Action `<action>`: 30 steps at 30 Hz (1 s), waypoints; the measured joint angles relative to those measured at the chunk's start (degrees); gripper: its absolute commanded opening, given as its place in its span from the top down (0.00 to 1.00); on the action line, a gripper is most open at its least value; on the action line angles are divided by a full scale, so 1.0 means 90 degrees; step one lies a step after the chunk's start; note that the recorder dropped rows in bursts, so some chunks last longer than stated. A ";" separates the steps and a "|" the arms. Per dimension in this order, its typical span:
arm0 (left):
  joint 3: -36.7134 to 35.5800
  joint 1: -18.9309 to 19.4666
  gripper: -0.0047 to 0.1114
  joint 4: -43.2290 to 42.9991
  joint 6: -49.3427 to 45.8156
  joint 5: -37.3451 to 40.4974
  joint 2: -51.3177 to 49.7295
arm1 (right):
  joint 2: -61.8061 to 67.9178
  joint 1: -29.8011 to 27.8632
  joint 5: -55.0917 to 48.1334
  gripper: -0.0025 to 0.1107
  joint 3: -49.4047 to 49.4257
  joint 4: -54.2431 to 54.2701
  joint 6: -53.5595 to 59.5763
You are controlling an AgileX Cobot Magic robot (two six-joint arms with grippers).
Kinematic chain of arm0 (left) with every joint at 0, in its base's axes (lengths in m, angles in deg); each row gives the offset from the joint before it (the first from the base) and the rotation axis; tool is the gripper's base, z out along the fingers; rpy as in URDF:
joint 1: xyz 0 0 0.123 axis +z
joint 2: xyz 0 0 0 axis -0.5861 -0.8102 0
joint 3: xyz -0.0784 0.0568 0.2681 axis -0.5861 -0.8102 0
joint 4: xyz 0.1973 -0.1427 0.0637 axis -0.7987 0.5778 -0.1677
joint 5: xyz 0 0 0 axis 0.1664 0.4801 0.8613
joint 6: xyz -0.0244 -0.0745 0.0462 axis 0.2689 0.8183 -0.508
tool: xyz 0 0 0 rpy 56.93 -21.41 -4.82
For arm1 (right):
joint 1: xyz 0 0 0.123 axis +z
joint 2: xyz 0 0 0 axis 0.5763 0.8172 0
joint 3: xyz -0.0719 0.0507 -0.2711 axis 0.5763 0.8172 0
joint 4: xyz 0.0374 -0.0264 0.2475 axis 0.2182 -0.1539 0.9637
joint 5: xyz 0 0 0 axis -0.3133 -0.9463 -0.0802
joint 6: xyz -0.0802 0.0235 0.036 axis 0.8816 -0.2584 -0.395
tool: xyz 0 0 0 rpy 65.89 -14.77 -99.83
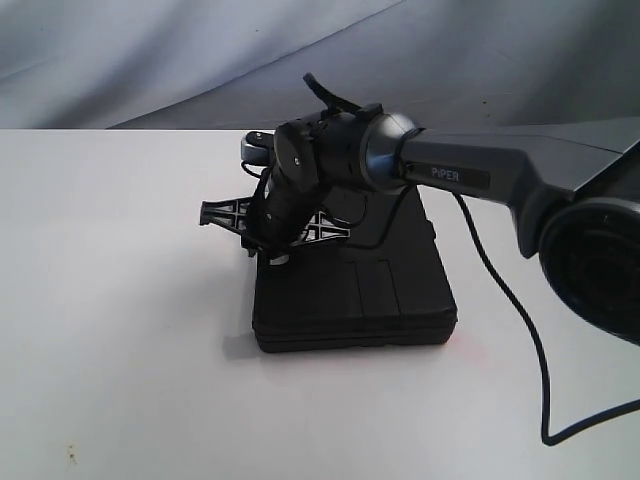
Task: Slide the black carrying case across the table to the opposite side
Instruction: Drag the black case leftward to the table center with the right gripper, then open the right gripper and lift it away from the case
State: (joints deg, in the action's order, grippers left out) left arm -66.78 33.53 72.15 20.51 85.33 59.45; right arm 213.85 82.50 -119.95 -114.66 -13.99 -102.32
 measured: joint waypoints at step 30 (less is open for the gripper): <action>0.0000 0.0000 0.96 0.0000 0.0000 0.0000 0.0000 | -0.1885 0.0256 -0.0709 0.98 0.0276 -0.4734 -0.0582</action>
State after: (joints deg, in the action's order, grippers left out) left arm -66.78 33.53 72.15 20.51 85.33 59.45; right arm 196.89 84.81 -126.33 -112.18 -56.59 -107.56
